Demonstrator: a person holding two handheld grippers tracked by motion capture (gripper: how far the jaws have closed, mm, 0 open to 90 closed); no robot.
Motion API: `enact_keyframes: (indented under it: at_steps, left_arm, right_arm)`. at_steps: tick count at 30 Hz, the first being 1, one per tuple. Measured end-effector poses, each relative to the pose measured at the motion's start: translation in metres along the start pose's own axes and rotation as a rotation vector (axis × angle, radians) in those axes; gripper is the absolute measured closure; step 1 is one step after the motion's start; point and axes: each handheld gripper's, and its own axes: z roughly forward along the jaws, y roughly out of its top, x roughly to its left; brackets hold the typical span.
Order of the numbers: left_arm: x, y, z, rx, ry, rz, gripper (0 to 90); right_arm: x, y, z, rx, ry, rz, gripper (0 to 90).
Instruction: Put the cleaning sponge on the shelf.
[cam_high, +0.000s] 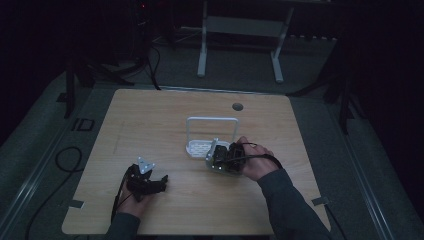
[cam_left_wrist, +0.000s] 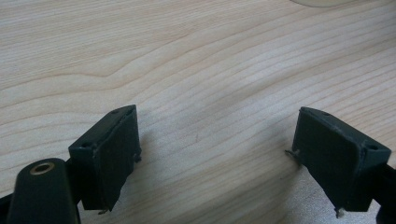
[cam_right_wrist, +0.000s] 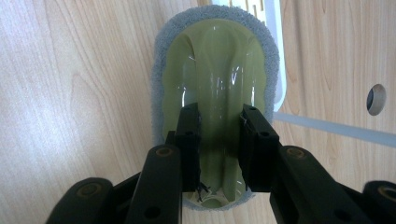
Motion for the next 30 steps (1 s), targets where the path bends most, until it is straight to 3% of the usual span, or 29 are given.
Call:
enact_keyframes:
  at_steps: [30]
  left_arm:
    - [0.0, 0.0, 0.0, 0.003, -0.001, 0.007, 15.2]
  right_arm:
    - [-0.005, 0.019, 0.008, -0.02, -0.013, -0.066, 71.6]
